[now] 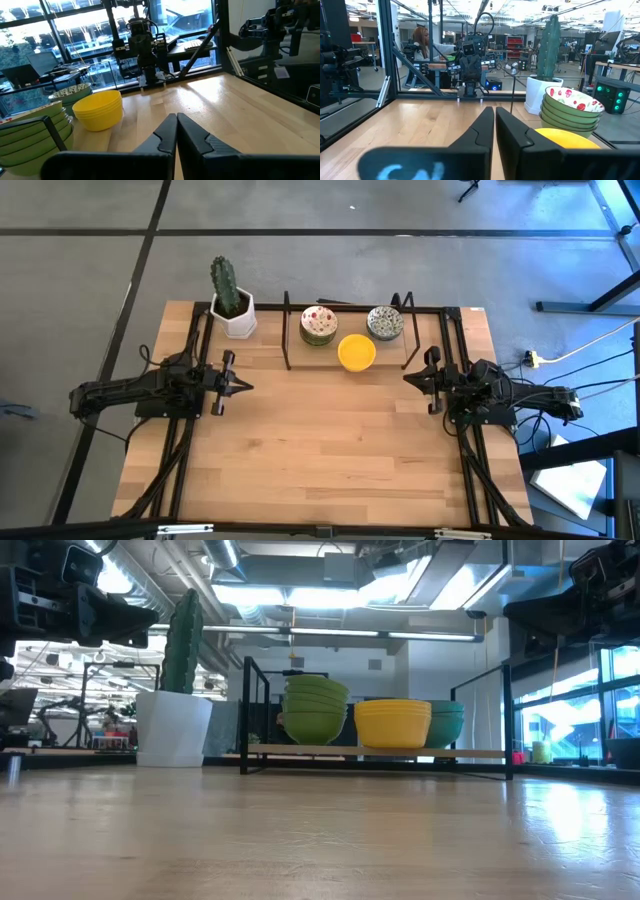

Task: Pick & Place Mini bowls
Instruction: Return to Home Position

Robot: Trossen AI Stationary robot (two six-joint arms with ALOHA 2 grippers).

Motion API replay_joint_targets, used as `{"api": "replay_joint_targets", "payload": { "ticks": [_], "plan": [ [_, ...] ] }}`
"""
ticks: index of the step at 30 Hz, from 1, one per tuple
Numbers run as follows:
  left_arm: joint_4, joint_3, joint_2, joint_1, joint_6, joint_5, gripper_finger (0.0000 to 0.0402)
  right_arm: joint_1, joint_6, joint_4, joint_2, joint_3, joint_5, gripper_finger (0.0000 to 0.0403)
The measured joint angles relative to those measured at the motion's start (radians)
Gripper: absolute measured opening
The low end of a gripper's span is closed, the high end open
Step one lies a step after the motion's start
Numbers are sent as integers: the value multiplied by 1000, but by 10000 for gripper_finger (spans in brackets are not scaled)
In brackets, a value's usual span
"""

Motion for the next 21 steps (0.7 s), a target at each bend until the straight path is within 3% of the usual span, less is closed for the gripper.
{"api": "replay_joint_targets", "payload": {
  "ticks": [21],
  "plan": [
    [0, 0, 0, 0, 0, 0, 7, 0, 0, 0, 0, 0, 0, 21]
  ]
}}
